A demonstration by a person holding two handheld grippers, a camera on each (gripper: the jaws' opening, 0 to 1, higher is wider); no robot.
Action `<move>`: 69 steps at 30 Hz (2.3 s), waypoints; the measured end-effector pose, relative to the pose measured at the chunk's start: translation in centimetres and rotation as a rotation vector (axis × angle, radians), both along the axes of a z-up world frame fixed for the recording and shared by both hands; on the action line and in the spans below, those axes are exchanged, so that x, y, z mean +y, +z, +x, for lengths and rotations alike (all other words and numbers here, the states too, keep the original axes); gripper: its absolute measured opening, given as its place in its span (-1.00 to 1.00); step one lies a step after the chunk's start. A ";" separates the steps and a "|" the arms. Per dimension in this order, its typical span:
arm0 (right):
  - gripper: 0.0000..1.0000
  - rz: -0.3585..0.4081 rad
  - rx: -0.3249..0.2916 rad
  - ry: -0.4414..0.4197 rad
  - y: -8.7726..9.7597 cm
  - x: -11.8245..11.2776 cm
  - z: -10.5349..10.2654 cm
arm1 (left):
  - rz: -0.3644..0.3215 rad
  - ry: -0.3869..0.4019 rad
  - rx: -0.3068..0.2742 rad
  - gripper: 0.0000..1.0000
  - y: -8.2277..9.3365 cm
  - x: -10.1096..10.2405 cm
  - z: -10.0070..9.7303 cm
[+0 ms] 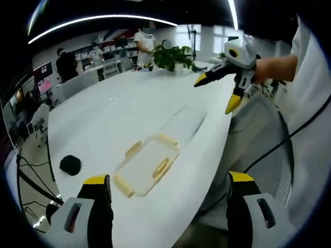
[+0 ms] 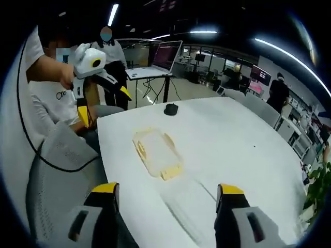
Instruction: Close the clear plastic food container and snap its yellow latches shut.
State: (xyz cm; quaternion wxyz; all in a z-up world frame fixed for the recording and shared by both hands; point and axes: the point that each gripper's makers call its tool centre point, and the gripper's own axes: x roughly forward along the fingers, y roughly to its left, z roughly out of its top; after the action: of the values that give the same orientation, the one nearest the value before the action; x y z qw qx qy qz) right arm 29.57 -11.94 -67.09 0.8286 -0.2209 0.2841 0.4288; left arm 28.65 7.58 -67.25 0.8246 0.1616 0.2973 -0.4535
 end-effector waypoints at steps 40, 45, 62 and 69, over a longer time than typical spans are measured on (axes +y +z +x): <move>0.34 -0.169 0.025 0.229 -4.8 3.8 4.2 | 0.158 -0.269 -0.015 0.58 -4.5 2.6 5.7; 0.27 -0.219 0.025 0.271 -5.6 4.1 4.8 | 0.175 -0.294 -0.014 0.52 -5.3 3.1 6.3; 0.13 -0.278 0.045 0.357 -8.4 5.5 6.4 | 0.246 -0.430 0.009 0.37 -8.1 3.7 7.5; 0.05 -0.282 0.076 0.365 -8.9 5.6 6.4 | 0.259 -0.442 0.014 0.32 -8.8 3.8 8.2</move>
State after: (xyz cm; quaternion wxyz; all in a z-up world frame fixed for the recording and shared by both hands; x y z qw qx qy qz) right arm 35.95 -6.36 -75.98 0.6872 -0.3658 0.3274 0.5355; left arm 36.90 11.43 -76.08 0.6757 0.3236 0.3162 -0.5821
